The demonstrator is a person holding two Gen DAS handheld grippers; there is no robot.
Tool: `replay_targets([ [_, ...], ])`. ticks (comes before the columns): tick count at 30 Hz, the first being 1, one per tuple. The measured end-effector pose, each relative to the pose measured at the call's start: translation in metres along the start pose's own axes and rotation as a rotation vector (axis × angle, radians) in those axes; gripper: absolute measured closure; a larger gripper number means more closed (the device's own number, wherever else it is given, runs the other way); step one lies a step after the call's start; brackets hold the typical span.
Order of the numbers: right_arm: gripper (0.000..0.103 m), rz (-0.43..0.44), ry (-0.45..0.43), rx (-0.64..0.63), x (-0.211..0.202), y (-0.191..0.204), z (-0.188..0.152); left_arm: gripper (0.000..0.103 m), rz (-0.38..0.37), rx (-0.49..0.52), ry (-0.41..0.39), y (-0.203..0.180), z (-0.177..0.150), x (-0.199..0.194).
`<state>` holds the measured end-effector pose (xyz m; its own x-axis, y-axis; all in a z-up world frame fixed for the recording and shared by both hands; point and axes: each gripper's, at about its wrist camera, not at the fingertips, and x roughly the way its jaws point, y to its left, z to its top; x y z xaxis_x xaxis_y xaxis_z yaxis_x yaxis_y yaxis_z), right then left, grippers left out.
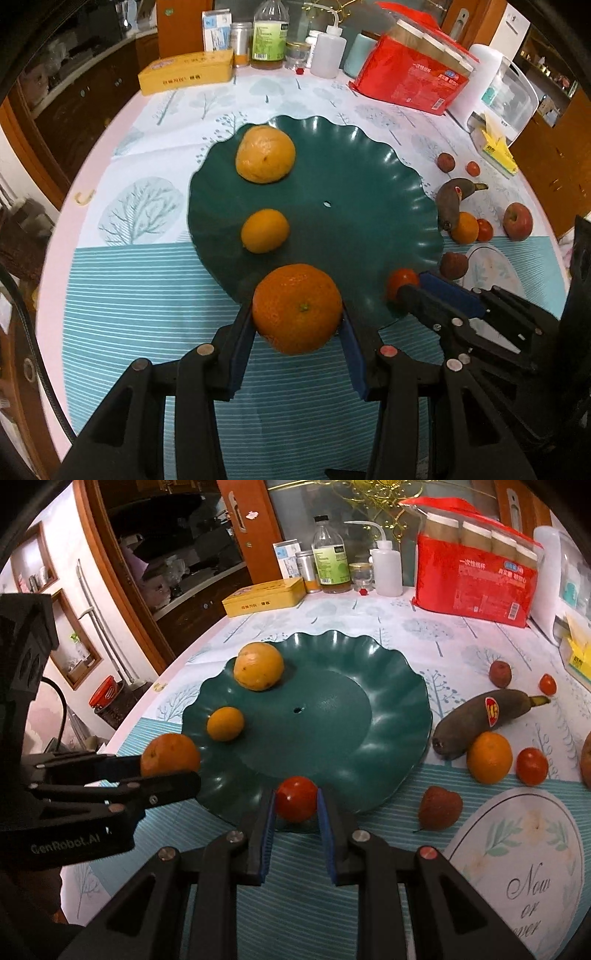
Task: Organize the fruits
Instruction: 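Carry the orange and cherry tomato onto the green plate and release both, then withdraw both tools from the plate toward the lychee and tomato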
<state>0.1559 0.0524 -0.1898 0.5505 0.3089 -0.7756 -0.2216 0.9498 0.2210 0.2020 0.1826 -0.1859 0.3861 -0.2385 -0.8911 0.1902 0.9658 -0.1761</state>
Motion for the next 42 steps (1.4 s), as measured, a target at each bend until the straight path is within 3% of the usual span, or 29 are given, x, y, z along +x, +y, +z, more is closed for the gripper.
replay_targets([
  [1,0.076,-0.004,0.004,0.004,0.001,0.0,-0.001,0.056,-0.01,-0.008,-0.002,0.001,0.0,0.001],
  [3,0.071,-0.006,0.004,0.016,0.001,-0.002,-0.001,0.039,-0.022,-0.016,-0.016,0.002,0.0,0.0],
  [9,0.058,-0.016,-0.032,0.037,-0.008,-0.007,0.0,0.031,-0.014,-0.008,-0.028,-0.001,0.0,-0.003],
  [20,0.055,-0.024,-0.033,0.144,-0.025,-0.03,-0.012,0.031,-0.003,0.001,-0.043,-0.017,-0.008,-0.019],
  [42,0.054,-0.061,0.06,0.224,-0.073,-0.115,-0.066,0.031,0.046,-0.072,0.053,-0.094,-0.052,-0.013],
])
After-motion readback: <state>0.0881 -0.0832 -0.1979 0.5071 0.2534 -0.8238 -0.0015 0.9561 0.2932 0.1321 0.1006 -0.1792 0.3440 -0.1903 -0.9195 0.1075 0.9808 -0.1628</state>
